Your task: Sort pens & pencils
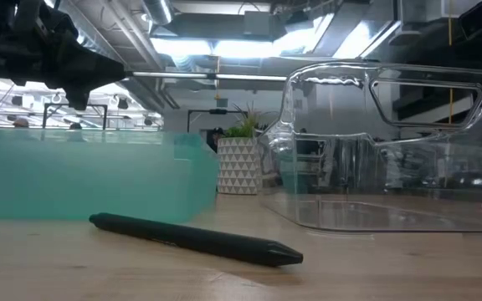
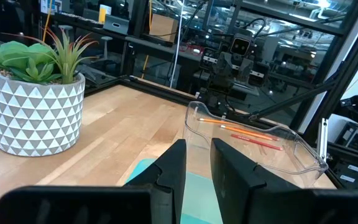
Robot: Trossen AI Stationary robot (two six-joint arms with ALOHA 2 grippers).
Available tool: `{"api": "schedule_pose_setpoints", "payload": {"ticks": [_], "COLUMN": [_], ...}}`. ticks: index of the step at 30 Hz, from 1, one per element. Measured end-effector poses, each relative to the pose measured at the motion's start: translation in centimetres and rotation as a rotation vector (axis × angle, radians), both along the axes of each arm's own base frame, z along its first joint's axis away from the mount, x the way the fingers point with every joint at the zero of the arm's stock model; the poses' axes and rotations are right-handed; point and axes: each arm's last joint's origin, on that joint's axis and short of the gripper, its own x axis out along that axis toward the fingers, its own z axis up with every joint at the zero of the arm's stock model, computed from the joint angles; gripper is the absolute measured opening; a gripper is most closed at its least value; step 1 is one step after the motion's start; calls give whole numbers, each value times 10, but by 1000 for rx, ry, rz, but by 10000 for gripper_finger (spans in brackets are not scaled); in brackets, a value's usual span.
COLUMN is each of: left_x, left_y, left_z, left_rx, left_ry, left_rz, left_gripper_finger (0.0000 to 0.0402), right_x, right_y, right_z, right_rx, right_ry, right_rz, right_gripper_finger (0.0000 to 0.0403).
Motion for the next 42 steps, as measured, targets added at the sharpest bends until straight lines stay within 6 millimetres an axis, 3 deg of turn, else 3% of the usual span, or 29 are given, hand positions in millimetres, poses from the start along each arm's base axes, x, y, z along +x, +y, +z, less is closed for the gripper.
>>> {"api": "schedule_pose_setpoints", "payload": {"ticks": [18,27,36,42], "left_x": [0,0,0,-1], "left_y": [0,0,0,1], "left_z": [1,3,4,22], "left_rx": [0,-4,-54,-60], "left_ry": [-6,-27,-48,-103], "left_rz": [-1,0,9,17], "left_gripper_finger": [69,69,69,69], "right_x": [0,-3,-26,-45], "right_y": [-1,-3,-12,-16], "right_z": [7,21,70,117], "right_rx": [11,45,195,338], "right_ry": [-67,-185,-118,48], "right_rz": [-35,-86,-229,-265], "right_gripper_finger": [106,109,174,178]}}
